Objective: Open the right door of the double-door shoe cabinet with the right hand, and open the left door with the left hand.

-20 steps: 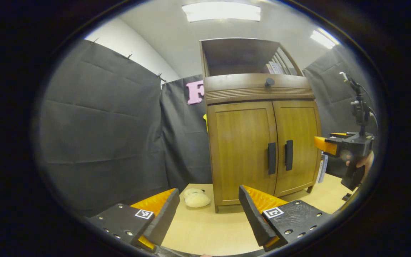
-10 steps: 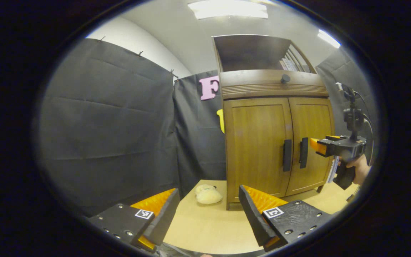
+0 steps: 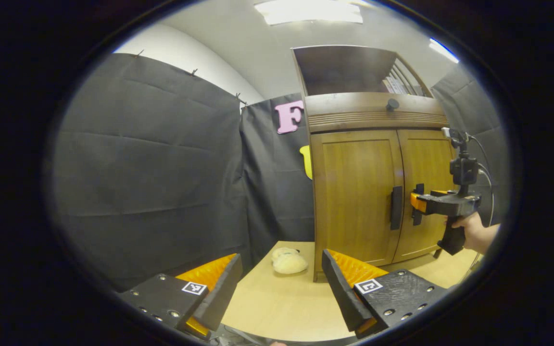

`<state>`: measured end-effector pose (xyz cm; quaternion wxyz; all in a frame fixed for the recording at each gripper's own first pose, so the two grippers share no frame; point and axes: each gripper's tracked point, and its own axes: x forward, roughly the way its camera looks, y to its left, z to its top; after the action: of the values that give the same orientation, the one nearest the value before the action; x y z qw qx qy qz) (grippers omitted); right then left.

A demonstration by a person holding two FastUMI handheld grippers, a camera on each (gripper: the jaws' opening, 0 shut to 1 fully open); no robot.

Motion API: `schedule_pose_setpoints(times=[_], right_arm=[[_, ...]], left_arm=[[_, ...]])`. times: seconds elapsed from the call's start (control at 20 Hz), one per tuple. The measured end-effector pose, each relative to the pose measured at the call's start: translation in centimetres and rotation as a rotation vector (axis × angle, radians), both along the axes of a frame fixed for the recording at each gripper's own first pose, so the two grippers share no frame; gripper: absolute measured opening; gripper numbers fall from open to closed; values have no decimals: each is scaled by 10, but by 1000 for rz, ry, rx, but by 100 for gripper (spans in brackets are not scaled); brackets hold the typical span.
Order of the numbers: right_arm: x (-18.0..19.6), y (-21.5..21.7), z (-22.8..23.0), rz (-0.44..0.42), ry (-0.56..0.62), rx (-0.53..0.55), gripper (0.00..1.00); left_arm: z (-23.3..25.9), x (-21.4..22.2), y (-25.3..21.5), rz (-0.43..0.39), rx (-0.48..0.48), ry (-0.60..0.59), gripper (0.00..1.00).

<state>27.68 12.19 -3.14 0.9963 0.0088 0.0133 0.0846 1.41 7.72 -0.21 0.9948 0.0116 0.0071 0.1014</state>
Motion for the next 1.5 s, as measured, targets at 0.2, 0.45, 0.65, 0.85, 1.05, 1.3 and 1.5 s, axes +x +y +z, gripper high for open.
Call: schedule_pose_setpoints(times=[0.2,0.45,0.65,0.85,1.05,1.3,1.5], right_arm=[[13,6,-18,16,30,-17,78],[21,6,-24,12,42,-19,49],[22,6,-25,4,67,10,35],[16,4,-26,1,88,10,27],[4,2,-24,5,89,14,27],[-15,-6,-23,9,88,11,27],[-29,-11,-22,10,90,18,27]], left_arm=[[-2,-1,0,0,4,7,95],[-3,-7,3,6,12,12,100],[-3,-10,2,-1,12,10,100],[0,-15,-2,-13,17,1,100],[3,-21,-2,-22,23,-6,100],[4,-27,-2,-32,27,-12,100],[6,-31,-6,-46,22,-19,95]])
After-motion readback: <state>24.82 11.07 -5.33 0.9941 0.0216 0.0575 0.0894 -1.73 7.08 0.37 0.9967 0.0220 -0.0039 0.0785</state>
